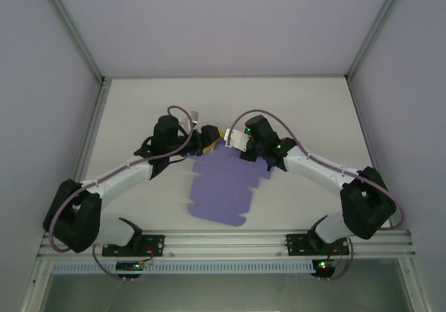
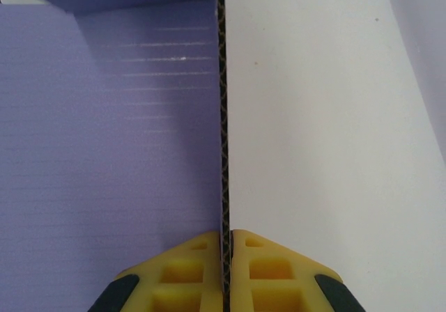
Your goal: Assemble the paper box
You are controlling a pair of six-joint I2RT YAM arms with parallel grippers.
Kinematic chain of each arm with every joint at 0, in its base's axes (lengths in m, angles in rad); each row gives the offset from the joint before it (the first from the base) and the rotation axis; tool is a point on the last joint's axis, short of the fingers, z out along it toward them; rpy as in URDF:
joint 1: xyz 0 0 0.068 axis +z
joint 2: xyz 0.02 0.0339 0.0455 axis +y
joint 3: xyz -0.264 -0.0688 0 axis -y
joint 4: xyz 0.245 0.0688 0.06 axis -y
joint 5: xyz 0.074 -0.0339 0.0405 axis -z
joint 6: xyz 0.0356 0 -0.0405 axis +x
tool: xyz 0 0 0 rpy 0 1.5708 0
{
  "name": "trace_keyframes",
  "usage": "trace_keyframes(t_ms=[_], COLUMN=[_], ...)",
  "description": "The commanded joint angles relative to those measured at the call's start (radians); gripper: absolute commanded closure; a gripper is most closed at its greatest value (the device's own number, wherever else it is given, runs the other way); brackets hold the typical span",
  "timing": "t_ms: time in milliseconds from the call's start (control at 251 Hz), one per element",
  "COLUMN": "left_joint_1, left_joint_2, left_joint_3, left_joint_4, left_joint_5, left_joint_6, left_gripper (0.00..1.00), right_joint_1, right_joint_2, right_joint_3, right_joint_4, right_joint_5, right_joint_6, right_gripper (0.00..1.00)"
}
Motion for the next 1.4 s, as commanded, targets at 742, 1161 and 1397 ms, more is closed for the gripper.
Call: trace_keyframes(t_ms=[742,1161,1397], left_joint_1=[-0.087,-0.073,0.037], left_joint_2=[0.11,-0.199,-0.415], left_joint_3=[-0.09,0.002,0.007], left_joint_4=[0.507,-0.172,-0.586], left_joint_5=[-0.24,-0.34,-0.406], left_joint_6=[-0.11,0.209,0.308], left_gripper=[0.49,0.27,0.0], right_joint_1=[0.003,-0.081,-0.119], right_joint_2=[-0.135,-0.139,-0.119], right_joint_3=[-0.079,-0.094,-0.08], right_joint_4=[0.209,0.151,0.057], right_joint_5=[-0.324,-0.274,-0.207], right_joint_6=[0.132,0.147,0.059], right_gripper=[1.0,1.0,1.0])
